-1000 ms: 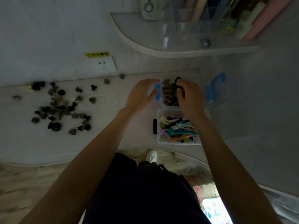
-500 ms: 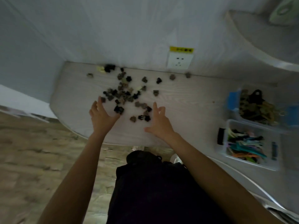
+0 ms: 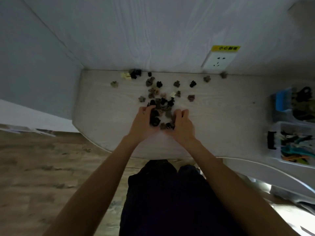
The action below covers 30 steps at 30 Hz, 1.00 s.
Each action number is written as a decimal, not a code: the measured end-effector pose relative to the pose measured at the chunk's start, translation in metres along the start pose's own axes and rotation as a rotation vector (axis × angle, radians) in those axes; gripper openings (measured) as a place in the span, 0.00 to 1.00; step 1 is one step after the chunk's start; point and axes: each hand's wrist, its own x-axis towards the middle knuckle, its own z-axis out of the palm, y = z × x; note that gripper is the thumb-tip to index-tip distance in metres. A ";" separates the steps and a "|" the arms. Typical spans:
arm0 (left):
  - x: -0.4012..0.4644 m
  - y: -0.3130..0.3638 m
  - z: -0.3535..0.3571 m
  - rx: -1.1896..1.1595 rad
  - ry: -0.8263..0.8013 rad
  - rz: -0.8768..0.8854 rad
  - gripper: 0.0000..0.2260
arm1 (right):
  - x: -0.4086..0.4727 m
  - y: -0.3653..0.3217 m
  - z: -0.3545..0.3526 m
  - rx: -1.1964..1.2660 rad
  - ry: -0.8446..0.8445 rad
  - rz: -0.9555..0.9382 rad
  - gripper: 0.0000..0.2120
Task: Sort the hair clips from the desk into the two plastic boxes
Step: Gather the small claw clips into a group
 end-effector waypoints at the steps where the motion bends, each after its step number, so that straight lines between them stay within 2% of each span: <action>1: 0.001 0.004 0.002 0.004 -0.001 0.014 0.37 | 0.001 -0.001 0.000 -0.001 -0.003 0.014 0.36; 5: 0.003 0.015 0.003 0.081 -0.055 0.054 0.33 | 0.004 -0.002 0.002 0.048 -0.048 0.046 0.38; 13: 0.006 0.016 0.000 0.095 -0.128 0.069 0.32 | -0.004 0.002 0.005 0.322 0.050 0.028 0.25; 16: 0.007 0.019 0.001 0.052 -0.112 0.062 0.27 | 0.001 0.005 0.001 0.437 0.030 0.020 0.20; 19: 0.008 0.022 0.005 0.005 -0.105 0.054 0.23 | 0.005 0.005 -0.005 0.475 -0.001 -0.018 0.21; 22: 0.010 0.020 0.008 -0.069 -0.115 0.028 0.21 | 0.006 0.008 -0.006 0.480 -0.011 -0.078 0.23; 26: 0.010 0.020 0.008 -0.216 -0.110 -0.010 0.13 | 0.007 0.015 -0.003 0.400 0.010 -0.159 0.19; 30: 0.007 0.029 0.012 -0.342 -0.083 -0.056 0.11 | 0.005 0.016 -0.007 0.477 0.024 -0.163 0.18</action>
